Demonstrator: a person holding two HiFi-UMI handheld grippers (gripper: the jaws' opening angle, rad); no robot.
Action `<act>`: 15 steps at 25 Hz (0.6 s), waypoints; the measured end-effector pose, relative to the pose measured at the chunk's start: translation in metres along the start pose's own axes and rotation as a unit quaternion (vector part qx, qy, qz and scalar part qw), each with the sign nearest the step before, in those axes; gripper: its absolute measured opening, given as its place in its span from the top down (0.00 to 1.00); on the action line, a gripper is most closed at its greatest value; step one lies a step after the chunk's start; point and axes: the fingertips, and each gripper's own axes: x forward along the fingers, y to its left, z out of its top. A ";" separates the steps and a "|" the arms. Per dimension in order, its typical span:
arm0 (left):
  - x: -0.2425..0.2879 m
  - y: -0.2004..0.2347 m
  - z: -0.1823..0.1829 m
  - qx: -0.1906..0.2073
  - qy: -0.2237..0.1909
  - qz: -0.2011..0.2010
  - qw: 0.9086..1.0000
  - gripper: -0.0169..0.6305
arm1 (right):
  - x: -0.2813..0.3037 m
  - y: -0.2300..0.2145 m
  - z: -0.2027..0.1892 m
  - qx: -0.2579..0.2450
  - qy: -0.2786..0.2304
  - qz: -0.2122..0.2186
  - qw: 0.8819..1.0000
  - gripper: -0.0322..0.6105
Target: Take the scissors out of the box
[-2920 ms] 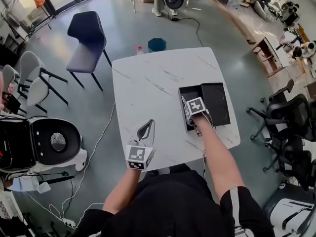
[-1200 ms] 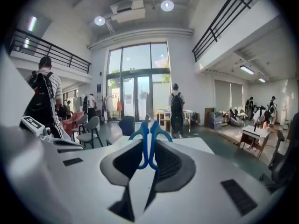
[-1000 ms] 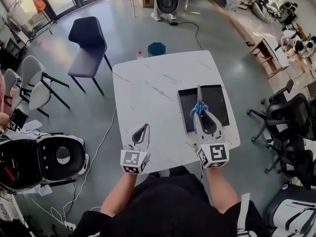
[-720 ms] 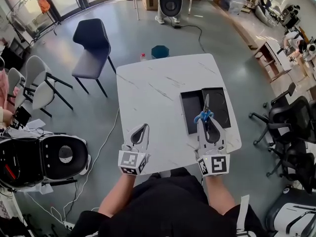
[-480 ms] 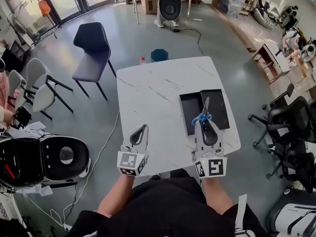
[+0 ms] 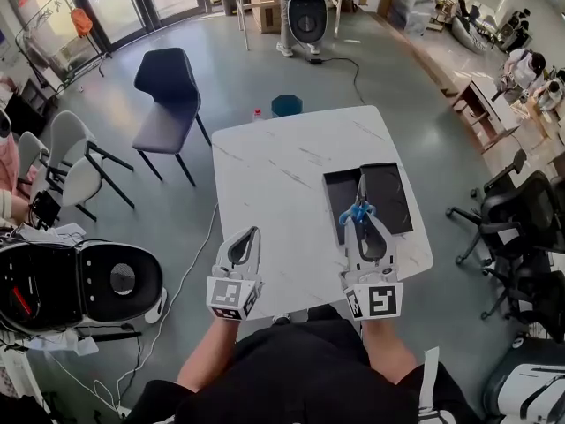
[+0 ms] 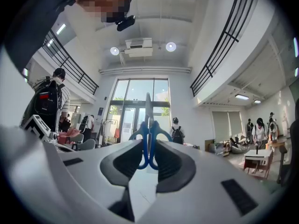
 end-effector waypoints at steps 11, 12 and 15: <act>0.001 0.000 0.015 -0.017 -0.023 -0.006 1.000 0.96 | 0.008 0.008 0.007 -0.006 -0.005 0.002 1.000 0.82; 0.001 0.000 0.016 -0.019 -0.025 -0.007 0.999 0.96 | 0.008 0.008 0.007 -0.005 -0.005 0.001 1.000 0.82; 0.001 0.000 0.018 -0.019 -0.026 -0.007 0.999 0.96 | 0.009 0.006 0.006 -0.005 -0.002 0.000 1.000 0.82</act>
